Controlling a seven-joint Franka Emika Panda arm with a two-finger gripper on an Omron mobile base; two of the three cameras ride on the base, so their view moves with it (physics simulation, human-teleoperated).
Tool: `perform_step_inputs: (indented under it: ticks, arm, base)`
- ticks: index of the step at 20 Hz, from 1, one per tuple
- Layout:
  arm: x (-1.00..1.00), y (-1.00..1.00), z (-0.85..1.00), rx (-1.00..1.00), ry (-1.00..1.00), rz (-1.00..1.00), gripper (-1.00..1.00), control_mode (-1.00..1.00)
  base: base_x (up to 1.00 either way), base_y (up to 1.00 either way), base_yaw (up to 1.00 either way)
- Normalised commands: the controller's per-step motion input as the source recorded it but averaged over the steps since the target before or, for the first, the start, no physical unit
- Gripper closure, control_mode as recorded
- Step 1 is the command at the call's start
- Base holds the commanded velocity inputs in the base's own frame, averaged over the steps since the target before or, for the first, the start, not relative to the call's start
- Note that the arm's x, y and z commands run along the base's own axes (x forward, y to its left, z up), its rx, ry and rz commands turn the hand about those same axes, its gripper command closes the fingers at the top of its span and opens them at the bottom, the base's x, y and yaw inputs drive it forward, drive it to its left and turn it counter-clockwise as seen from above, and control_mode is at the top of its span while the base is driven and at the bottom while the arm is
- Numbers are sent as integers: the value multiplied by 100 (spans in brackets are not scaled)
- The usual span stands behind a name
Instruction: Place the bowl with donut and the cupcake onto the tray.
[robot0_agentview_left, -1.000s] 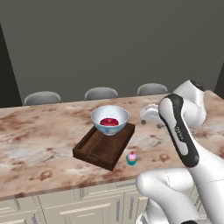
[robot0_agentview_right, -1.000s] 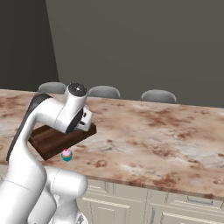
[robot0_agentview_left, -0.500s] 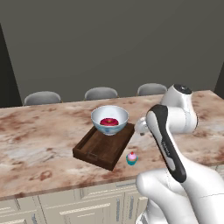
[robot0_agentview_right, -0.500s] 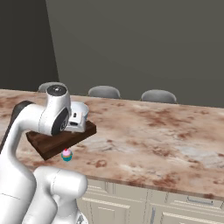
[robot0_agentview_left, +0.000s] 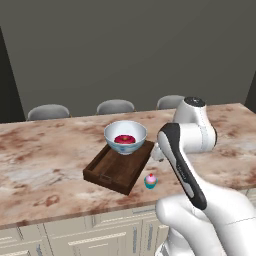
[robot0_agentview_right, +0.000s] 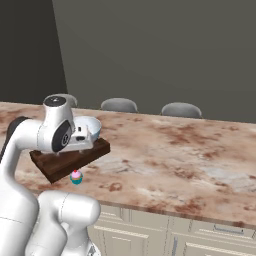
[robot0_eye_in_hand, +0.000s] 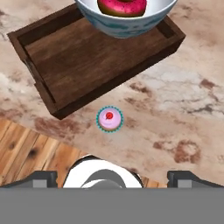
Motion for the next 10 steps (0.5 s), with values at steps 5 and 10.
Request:
perform_step_inputs:
  ticks: [5, 10]
  arm:
    - [-9, 1, -18, -1, 0, 16, -100, -100]
    - [-7, 9, -27, 0, -3, 6, -100, -100]
  base:
    - [0, 0, 0]
    - [0, 0, 0]
